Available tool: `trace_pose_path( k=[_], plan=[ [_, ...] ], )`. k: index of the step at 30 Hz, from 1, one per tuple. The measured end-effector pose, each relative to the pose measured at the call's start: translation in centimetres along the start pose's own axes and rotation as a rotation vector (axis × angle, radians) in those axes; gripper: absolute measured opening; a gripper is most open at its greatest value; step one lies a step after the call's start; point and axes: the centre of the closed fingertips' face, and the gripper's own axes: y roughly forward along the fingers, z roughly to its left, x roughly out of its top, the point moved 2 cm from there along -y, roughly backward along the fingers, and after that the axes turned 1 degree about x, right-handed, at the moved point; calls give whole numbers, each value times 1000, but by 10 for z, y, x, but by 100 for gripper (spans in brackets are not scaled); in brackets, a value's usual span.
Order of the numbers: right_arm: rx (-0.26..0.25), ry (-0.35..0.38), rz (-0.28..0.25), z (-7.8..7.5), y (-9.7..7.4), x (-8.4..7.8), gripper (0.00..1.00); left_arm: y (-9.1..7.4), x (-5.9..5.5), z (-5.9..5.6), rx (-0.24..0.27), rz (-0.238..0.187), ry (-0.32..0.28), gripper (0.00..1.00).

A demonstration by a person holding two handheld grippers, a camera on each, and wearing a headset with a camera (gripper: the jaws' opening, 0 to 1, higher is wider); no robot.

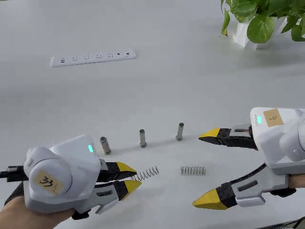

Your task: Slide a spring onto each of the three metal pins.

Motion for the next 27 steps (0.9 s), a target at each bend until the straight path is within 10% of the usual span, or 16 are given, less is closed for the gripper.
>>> trace_pose_path(
  k=[27],
  plan=[
    [225, -107, 17, 31, 28, 32, 25, -8, 11, -18, -51, -48, 61, 7]
  ],
)
